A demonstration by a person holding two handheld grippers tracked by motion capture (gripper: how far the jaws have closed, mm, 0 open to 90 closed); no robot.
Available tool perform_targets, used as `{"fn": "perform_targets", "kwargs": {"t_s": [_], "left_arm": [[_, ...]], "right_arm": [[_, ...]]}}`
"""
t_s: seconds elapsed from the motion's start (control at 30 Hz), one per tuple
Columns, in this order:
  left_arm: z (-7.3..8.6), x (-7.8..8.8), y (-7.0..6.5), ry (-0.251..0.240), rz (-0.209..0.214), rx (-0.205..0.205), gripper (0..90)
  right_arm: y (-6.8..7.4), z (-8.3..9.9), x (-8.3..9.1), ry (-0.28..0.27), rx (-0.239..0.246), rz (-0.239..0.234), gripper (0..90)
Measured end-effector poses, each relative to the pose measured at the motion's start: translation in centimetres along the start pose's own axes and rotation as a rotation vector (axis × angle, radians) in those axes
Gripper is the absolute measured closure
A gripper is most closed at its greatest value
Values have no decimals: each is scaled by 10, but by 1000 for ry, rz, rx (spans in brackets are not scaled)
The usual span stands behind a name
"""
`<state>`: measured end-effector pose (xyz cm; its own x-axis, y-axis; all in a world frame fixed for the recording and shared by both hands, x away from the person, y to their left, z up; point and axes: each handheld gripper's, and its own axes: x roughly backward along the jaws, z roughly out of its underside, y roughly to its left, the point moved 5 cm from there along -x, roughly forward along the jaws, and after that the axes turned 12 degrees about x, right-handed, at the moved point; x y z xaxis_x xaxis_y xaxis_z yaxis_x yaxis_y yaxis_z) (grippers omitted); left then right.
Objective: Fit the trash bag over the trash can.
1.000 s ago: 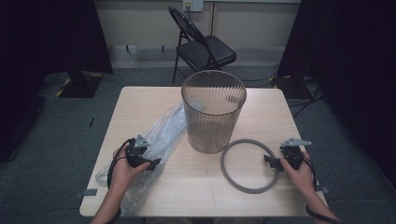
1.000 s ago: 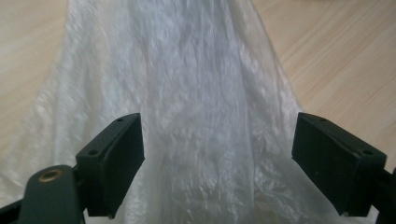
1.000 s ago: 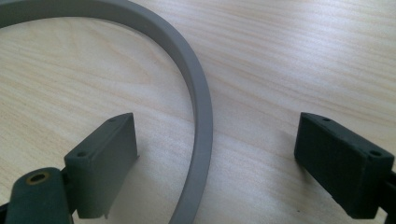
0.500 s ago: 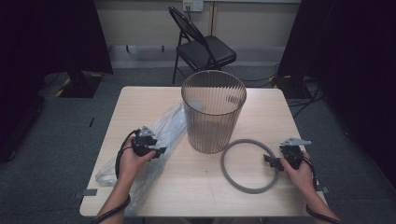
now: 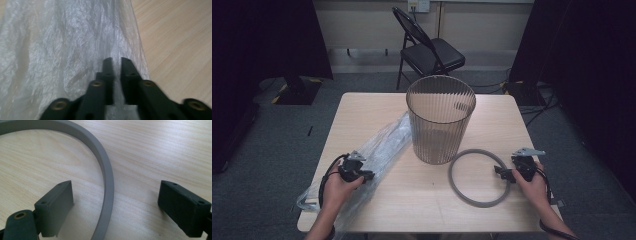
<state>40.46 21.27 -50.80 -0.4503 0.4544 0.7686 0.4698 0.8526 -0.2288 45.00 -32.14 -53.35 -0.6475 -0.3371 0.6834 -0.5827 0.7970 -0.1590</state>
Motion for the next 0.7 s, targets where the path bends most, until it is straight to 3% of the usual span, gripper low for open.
{"fn": "perform_targets", "kwargs": {"t_s": [0.07, 0.13, 0.2, 0.3, 0.33, 0.43, 0.47, 0.53, 0.7], "left_arm": [[-9, 1, -1, -50, -16, -5, 425], [-21, -2, -3, -89, -29, -14, 281], [-33, -11, -4, -105, -28, -29, 243], [-46, -29, -2, -114, -31, -12, 225], [-49, -34, -2, -108, -19, -13, 236], [-52, -43, -5, -78, 8, 4, 450], [-51, -45, -6, -60, 14, 0, 477], [-46, -46, -8, -19, 13, -26, 617], [-27, -36, -8, 15, 29, 5, 769]], "right_arm": [[0, 0, 0, 0, -2, 0, 120], [0, 0, 0, 0, 0, 0, 120], [0, 0, 0, 0, -1, 1, 120], [0, 0, 0, 0, -3, 1, 120], [0, 0, 0, 0, -4, 4, 120], [1, 0, 0, -1, -6, 5, 121], [0, 0, 0, 0, -6, 6, 121], [0, 0, 0, -1, -7, 6, 120], [0, 0, 0, 0, -6, 6, 120]]}}
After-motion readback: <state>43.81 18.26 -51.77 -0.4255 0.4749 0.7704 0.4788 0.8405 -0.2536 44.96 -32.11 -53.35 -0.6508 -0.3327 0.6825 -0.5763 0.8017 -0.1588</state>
